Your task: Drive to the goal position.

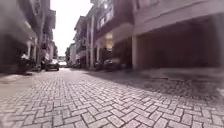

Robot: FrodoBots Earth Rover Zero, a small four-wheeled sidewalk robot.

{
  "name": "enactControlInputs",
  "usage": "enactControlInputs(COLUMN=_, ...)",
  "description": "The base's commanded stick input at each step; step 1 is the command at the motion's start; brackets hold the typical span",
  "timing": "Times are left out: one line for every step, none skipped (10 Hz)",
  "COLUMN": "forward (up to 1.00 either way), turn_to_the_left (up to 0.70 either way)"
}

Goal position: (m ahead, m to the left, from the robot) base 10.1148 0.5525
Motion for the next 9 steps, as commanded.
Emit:
enactControlInputs(forward=0.85, turn_to_the_left=0.00)
enactControlInputs(forward=0.85, turn_to_the_left=0.00)
enactControlInputs(forward=0.85, turn_to_the_left=0.00)
enactControlInputs(forward=0.85, turn_to_the_left=0.00)
enactControlInputs(forward=0.85, turn_to_the_left=0.00)
enactControlInputs(forward=0.85, turn_to_the_left=0.00)
enactControlInputs(forward=0.85, turn_to_the_left=0.04)
enactControlInputs(forward=0.85, turn_to_the_left=0.12)
enactControlInputs(forward=0.85, turn_to_the_left=0.30)
